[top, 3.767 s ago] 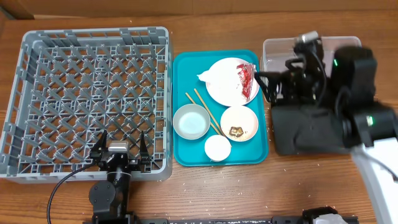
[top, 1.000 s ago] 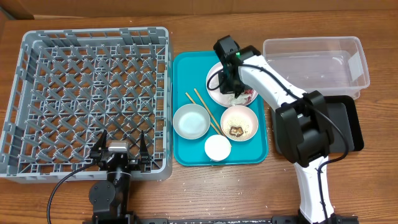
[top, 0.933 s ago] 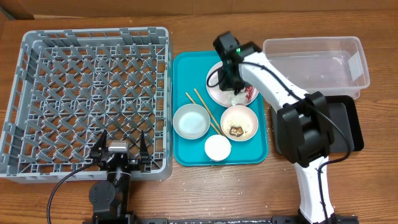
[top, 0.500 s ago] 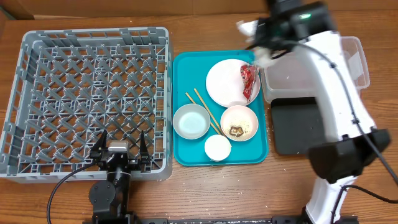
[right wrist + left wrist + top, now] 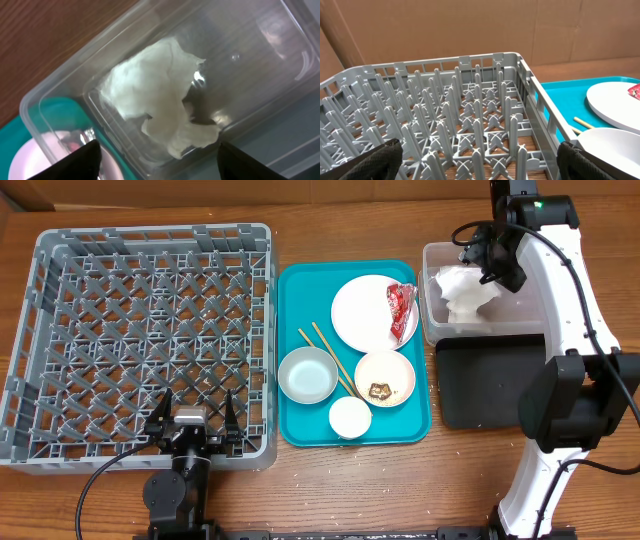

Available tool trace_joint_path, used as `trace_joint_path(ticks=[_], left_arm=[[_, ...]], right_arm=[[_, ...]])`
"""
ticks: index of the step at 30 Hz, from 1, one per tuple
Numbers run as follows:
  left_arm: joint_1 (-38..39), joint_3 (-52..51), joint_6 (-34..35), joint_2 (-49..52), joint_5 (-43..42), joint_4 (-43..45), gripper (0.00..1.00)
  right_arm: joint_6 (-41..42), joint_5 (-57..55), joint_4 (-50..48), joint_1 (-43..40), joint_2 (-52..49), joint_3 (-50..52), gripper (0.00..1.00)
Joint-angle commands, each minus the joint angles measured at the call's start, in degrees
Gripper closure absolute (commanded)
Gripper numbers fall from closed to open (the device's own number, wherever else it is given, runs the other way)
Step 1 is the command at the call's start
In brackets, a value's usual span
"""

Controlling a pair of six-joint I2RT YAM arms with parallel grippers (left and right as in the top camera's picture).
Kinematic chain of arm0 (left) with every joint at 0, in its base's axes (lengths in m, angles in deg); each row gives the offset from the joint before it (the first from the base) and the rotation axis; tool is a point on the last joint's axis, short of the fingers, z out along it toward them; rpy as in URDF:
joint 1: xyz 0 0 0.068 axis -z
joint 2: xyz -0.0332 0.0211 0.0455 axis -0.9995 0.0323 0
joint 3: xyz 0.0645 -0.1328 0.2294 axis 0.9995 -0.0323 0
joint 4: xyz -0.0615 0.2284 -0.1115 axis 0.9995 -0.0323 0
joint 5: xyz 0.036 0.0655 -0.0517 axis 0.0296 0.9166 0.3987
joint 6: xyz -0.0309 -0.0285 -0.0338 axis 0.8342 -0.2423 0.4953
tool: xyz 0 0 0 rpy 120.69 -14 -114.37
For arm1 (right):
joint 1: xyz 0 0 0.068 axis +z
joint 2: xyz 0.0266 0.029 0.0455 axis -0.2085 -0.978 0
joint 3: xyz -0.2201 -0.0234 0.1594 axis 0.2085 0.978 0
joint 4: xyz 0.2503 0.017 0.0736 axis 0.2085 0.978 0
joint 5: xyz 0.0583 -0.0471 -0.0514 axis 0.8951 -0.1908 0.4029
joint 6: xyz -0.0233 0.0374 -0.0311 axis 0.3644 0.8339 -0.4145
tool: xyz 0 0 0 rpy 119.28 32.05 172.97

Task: Sort waste into correct bins and load items into the dishwasher
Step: 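Carry the tissue to the clear bin and release it, then return the right gripper to the plate and grasp the red wrapper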

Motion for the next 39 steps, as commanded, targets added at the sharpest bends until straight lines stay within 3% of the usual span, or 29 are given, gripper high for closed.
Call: trace_joint_path(ticks=[1, 4, 10, 17, 21, 25, 39], left_arm=[[-0.2, -0.2, 0.3, -0.6, -0.2, 0.0, 0.00], [-0.2, -0.2, 0.3, -0.6, -0.2, 0.0, 0.00], [-0.2, -0.2, 0.3, -0.6, -0.2, 0.0, 0.00], [-0.2, -0.2, 0.3, -0.6, -0.2, 0.0, 0.00], [-0.2, -0.2, 0.3, -0.6, -0.2, 0.0, 0.00], [-0.2, -0.2, 0.3, -0.6, -0.2, 0.0, 0.00], [-0.2, -0.2, 0.3, -0.6, -0.2, 0.0, 0.00]], right_arm=[[-1.4, 4.4, 0.8, 0.2, 1.2, -2.6, 0.24], [-6.9, 10.9, 0.8, 1.8, 2.3, -6.1, 0.24], [-17.9, 8.9, 1.5, 12.0, 3.8, -9.0, 0.19], [-17.4, -2.0, 1.8, 21.0, 0.7, -4.3, 0.17], [-11.3, -6.6, 1.7, 22.3, -0.7, -0.6, 0.17], [-6.6, -6.7, 0.7, 22.2, -2.2, 3.5, 0.21], [-6.7, -6.7, -11.5, 22.1, -2.5, 16.5, 0.24]])
